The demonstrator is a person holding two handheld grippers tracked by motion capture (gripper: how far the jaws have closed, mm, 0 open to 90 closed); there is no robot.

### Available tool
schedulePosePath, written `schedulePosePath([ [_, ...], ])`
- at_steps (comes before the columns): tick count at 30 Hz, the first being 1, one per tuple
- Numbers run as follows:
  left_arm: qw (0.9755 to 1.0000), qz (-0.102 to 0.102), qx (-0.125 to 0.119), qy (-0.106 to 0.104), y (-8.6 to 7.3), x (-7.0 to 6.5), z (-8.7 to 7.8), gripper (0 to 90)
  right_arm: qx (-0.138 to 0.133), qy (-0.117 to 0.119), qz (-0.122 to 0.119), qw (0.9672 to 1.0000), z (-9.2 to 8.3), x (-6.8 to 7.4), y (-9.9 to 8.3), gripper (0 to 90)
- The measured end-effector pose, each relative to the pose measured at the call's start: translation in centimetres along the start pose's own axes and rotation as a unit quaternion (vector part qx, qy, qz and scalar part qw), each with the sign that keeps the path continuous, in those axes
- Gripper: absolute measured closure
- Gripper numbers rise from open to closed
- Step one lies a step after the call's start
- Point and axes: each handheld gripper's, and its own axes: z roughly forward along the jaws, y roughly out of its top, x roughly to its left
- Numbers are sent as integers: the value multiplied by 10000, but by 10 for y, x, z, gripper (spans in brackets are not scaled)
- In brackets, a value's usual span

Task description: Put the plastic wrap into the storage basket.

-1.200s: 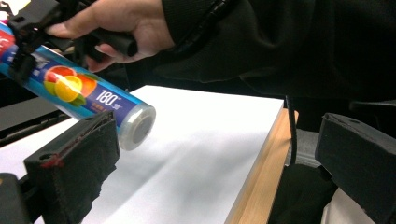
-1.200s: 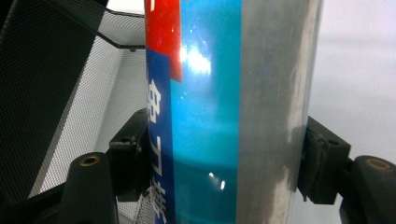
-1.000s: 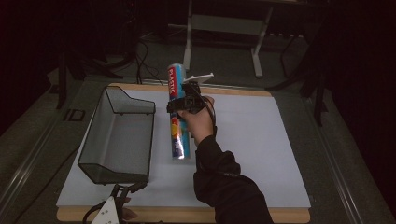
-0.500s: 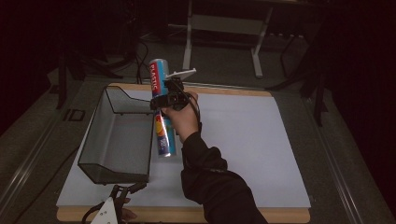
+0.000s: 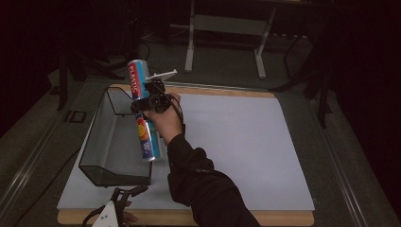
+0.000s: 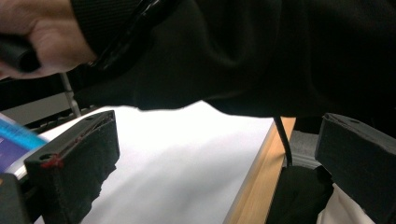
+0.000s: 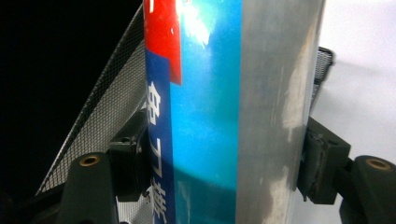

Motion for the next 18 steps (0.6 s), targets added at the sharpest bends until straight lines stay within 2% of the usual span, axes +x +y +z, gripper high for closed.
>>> schedulePosePath([
  [5,10000,12,25,49,0,0,-1,6,43,125,-16,9999,15,10,0,317],
  [12,9999,-24,-22,99,0,1,-4,6,134,55,-117,9998,40,19,-5,317],
  [16,9999,-28,-17,109,0,0,-5,6,195,-77,-174,9996,54,21,-10,317],
  [18,9999,-28,-17,109,0,0,-5,6,250,-134,-128,9995,61,21,-13,317],
])
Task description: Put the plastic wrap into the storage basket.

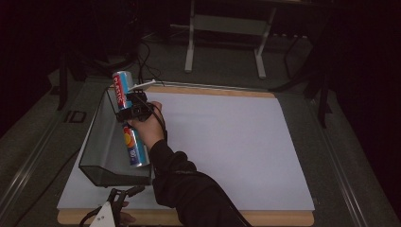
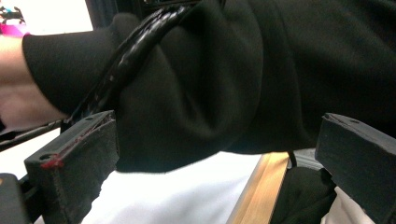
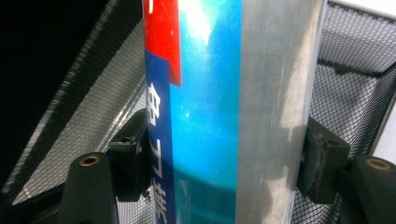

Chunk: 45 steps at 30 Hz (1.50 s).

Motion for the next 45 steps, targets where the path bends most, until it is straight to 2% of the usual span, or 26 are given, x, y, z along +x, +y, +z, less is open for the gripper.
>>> schedulePosePath([
  [2,10000,-9,0,0,0,0,0,7,34,-110,97,9999,6,0,-3,317],
  [5,10000,-9,-17,1,0,0,-1,6,60,-311,57,9995,12,0,-8,317],
  [13,10000,11,-10,-15,0,-1,-1,6,119,-544,237,9982,21,-6,-18,317],
  [29,10000,-5,-9,-32,0,-1,-1,6,260,-507,740,9956,37,-26,-25,312],
  [39,10000,-16,8,-48,0,-1,0,6,238,-523,596,9966,37,-26,-25,299],
  [42,10000,-19,-1,-50,0,-1,0,6,220,-589,445,9970,36,-24,-24,277],
  [44,10000,-18,2,-57,0,-1,0,6,141,-608,400,9972,33,-24,-23,229],
  [45,10000,-17,2,-56,0,-1,0,6,123,-533,349,9979,31,-24,-22,195],
])
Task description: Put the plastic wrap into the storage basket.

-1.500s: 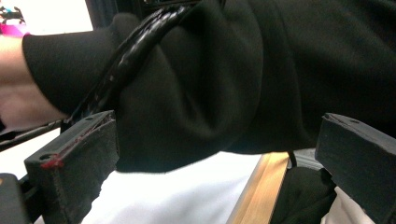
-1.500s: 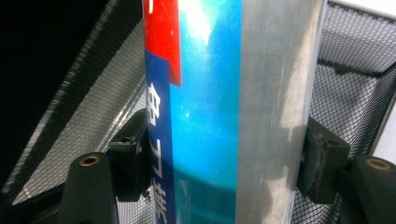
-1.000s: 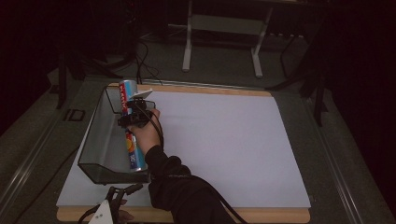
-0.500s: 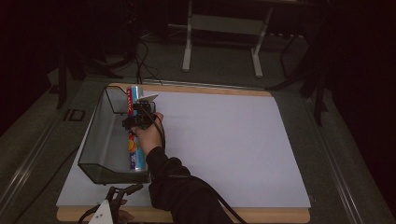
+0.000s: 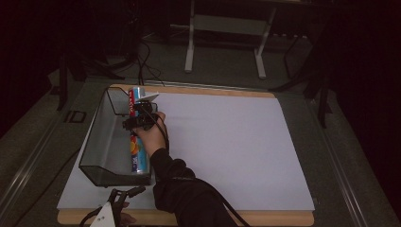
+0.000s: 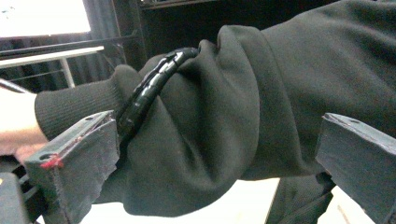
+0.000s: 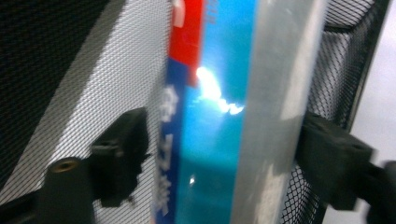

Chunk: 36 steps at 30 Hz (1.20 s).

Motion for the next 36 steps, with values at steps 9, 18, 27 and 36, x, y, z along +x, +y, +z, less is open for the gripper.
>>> schedulePosePath([
  [9,10000,6,12,-13,0,-1,1,6,-108,116,-559,9983,-25,-2,2,144],
  [18,10000,-12,49,-15,-1,0,3,6,-493,268,-1213,9910,-53,-11,-5,132],
  [27,9999,-37,101,5,-2,1,5,6,-601,531,-1316,9880,-69,-38,-13,126],
  [36,9999,-44,152,22,-3,1,7,6,-731,578,-1299,9871,-87,-66,-26,126],
])
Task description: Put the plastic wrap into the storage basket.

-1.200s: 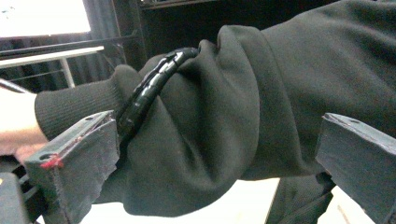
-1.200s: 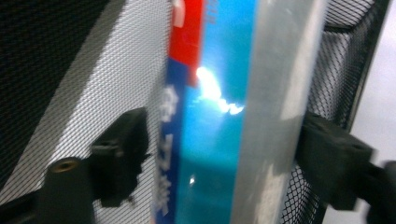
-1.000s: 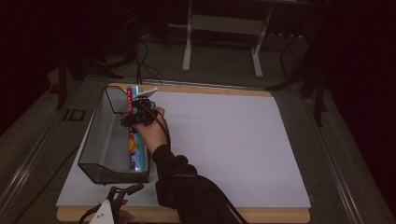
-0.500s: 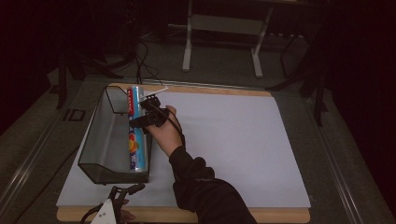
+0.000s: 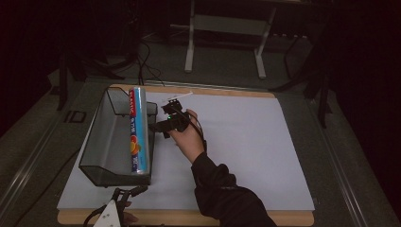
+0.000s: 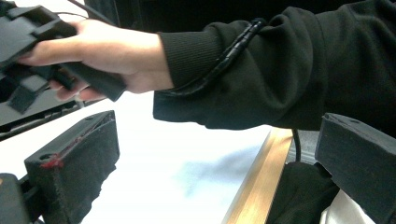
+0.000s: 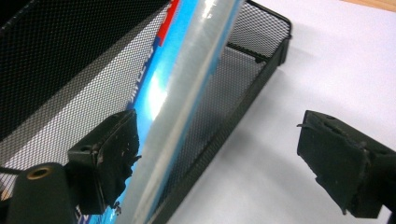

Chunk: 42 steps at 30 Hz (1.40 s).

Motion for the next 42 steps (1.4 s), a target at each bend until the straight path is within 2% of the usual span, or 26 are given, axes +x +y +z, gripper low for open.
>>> schedulePosePath([
  [12,10000,9,39,6,-1,-1,3,6,-159,-49,63,9998,-36,-27,-26,130],
  [17,10000,21,63,18,-1,-1,3,7,-171,-88,-32,9998,-46,-34,-36,130],
  [21,10000,28,65,17,-1,-1,4,6,-183,-79,-18,9998,-56,-42,-46,130],
  [32,9999,14,100,40,-1,-1,5,6,-197,-230,-136,9994,-79,-61,-76,133],
  [42,9999,6,115,42,-2,-1,6,6,-219,-266,-6,9994,-95,-76,-100,132],
])
